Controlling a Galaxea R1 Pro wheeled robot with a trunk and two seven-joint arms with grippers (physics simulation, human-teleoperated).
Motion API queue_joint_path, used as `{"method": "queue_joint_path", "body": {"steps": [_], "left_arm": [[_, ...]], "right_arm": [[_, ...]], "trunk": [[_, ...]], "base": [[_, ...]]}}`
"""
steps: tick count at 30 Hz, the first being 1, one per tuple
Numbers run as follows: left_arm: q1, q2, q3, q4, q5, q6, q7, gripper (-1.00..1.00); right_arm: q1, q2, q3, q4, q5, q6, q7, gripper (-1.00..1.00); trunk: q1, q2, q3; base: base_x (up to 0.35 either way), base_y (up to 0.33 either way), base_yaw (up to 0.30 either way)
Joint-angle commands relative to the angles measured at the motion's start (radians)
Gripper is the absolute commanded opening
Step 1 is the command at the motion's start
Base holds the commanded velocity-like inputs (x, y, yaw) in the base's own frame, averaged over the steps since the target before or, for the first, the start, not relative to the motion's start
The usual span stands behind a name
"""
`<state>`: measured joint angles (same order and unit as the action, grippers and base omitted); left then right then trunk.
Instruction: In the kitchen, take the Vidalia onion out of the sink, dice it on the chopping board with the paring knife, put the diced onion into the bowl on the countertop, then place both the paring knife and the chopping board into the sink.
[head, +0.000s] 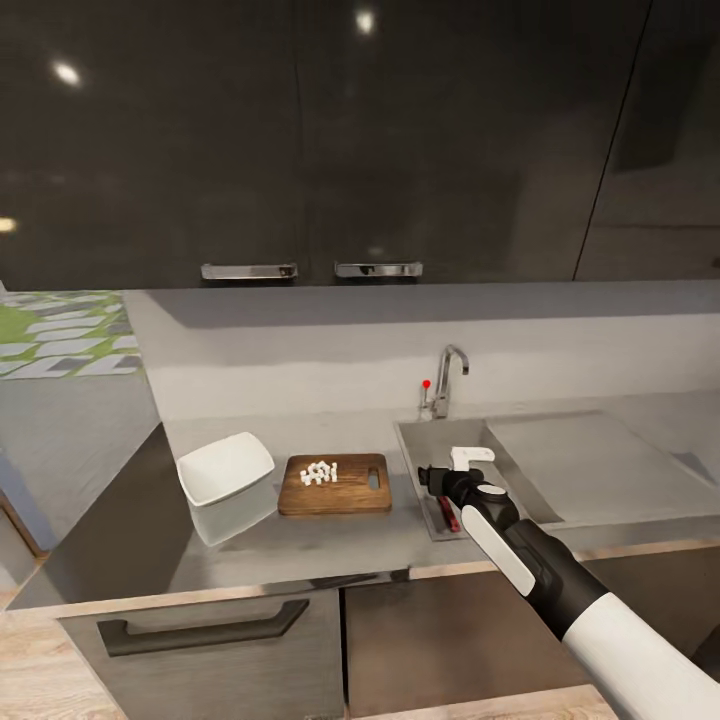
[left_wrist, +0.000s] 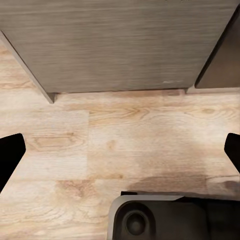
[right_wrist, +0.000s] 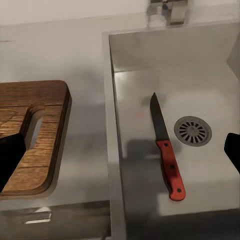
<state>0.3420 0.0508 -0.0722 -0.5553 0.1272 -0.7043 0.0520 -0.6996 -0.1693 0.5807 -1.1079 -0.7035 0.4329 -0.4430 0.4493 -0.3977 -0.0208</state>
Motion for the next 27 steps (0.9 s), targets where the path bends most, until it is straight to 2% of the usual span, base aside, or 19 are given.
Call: {"method": "queue_joint_path", "body": {"steps": [1, 10, 16, 27], "left_arm": [[0.000, 0.001, -0.008, -0.002, 0.008, -0.001, 0.005, 1.00], [0.000, 0.001, -0.008, -0.002, 0.008, -0.001, 0.005, 1.00], [0.000, 0.001, -0.009, -0.003, 0.008, -0.001, 0.005, 1.00], [0.000, 0.000, -0.009, -0.002, 0.008, -0.001, 0.005, 1.00]], "right_arm": [[-0.001, -0.001, 0.004, -0.001, -0.008, 0.001, -0.009, 1.00], [-0.001, -0.001, 0.004, 0.002, -0.008, 0.001, -0.011, 1.00], [-0.001, 0.001, 0.004, 0.005, -0.008, 0.001, -0.011, 1.00], [-0.001, 0.002, 0.004, 0.007, -0.008, 0.001, -0.011, 1.00]], "trunk": [[0.001, -0.002, -0.002], [0.001, -0.002, -0.002], [0.001, -0.002, -0.004], [0.001, -0.002, -0.020]], "base": [[0.015, 0.000, 0.000], [0.161, 0.112, 0.000], [0.019, 0.015, 0.000], [0.002, 0.001, 0.000]]}}
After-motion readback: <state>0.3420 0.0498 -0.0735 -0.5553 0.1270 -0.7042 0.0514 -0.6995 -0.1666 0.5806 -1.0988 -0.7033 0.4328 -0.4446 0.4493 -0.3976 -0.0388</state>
